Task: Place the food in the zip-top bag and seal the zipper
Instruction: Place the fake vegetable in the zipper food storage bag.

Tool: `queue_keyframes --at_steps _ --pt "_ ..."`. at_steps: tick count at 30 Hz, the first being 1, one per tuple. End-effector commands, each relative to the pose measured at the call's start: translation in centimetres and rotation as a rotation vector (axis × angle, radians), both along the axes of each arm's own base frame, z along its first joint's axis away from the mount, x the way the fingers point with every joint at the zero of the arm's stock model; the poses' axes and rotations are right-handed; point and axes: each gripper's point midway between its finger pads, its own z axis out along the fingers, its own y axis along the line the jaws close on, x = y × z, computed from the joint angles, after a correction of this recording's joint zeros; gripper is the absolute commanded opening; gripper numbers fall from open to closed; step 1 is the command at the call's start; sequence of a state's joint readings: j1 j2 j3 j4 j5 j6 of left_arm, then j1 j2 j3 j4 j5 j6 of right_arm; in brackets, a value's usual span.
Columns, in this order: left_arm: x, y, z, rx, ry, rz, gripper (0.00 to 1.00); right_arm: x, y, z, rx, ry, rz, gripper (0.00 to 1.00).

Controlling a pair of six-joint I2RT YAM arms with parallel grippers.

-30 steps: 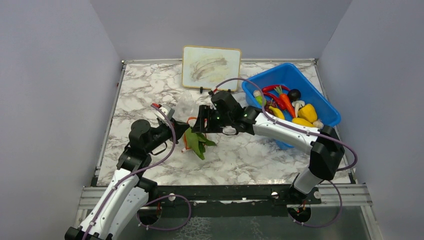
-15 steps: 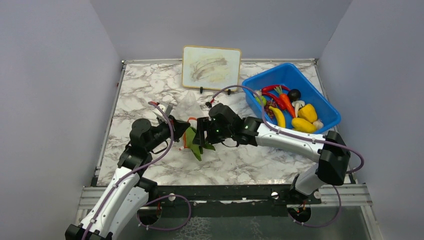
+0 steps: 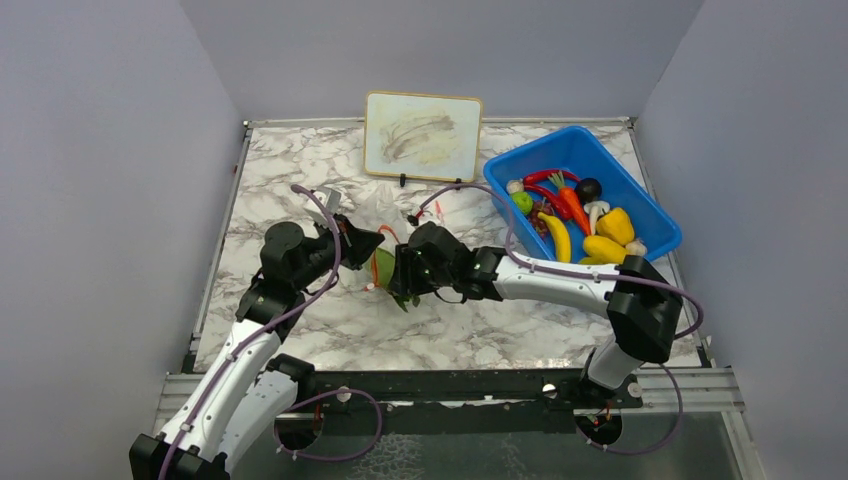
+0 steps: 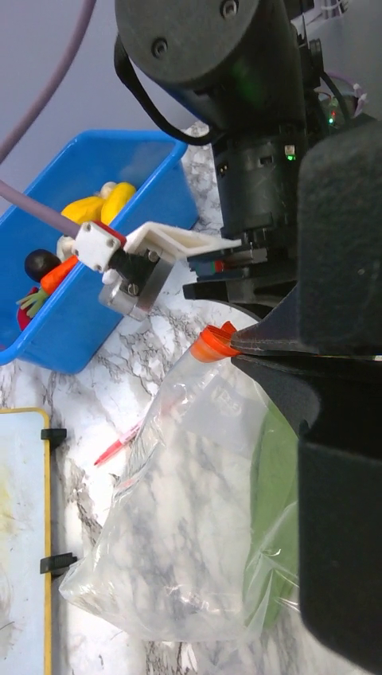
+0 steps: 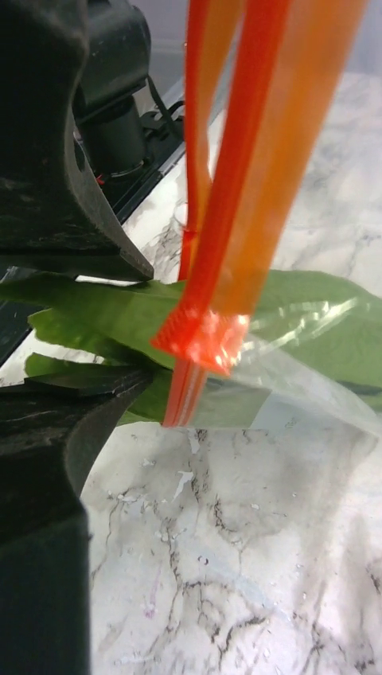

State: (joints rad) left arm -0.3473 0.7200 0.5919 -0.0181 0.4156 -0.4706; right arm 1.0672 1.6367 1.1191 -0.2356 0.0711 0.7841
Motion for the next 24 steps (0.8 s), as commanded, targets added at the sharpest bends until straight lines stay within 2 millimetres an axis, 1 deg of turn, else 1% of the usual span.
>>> queue_keyframes --at_steps 1,3,5,7,9,10,13,15,17,19,21,24 --pt "0.0 -0.3 2.8 -0.077 -0.031 0.006 0.0 0.7 1.1 -0.1 0.027 0.007 -0.051 0.41" --pt "0.0 -0.4 2.7 -0.089 -0.026 0.01 0.0 1.0 0.8 -0.3 0.023 0.005 -0.082 0.37" --pt "0.0 -0.4 2.4 -0.091 -0.014 0.013 0.0 1.3 0.7 0.0 0.028 -0.006 -0.091 0.26" --pt "0.0 -0.3 2.4 -0.086 -0.009 0.012 0.0 1.6 0.6 0.9 0.034 -0.019 -0.105 0.15" --pt "0.0 -0.3 2.3 -0.066 -0.012 0.01 0.0 1.8 0.6 2.2 0.052 -0.035 -0.12 0.05" --pt "0.0 -0.2 2.1 -0.053 -0.008 0.008 0.0 2.1 0.7 3.0 0.07 -0.05 -0.125 0.02" --pt "0.0 -0.1 1.6 -0.02 0.029 0.01 0.0 2.2 1.6 5.5 0.156 -0.064 -0.131 0.01" --pt "-0.3 -0.5 1.9 -0.026 0.043 -0.018 0.0 2.8 2.2 7.7 0.24 -0.11 -0.137 0.01" --pt "-0.6 -1.0 2.4 -0.037 0.057 -0.054 0.0 3.6 2.3 9.7 0.305 -0.165 -0.164 0.01" --pt "-0.7 -1.1 2.8 -0.047 0.075 -0.054 0.0 4.4 2.2 11.5 0.349 -0.229 -0.188 0.01" --pt "-0.9 -1.3 3.5 -0.067 0.083 -0.064 0.0 5.2 2.3 12.5 0.37 -0.275 -0.211 0.01" --pt "-1.3 -1.9 4.8 -0.088 0.089 -0.107 0.0 6.3 1.9 12.6 0.382 -0.312 -0.27 0.01"
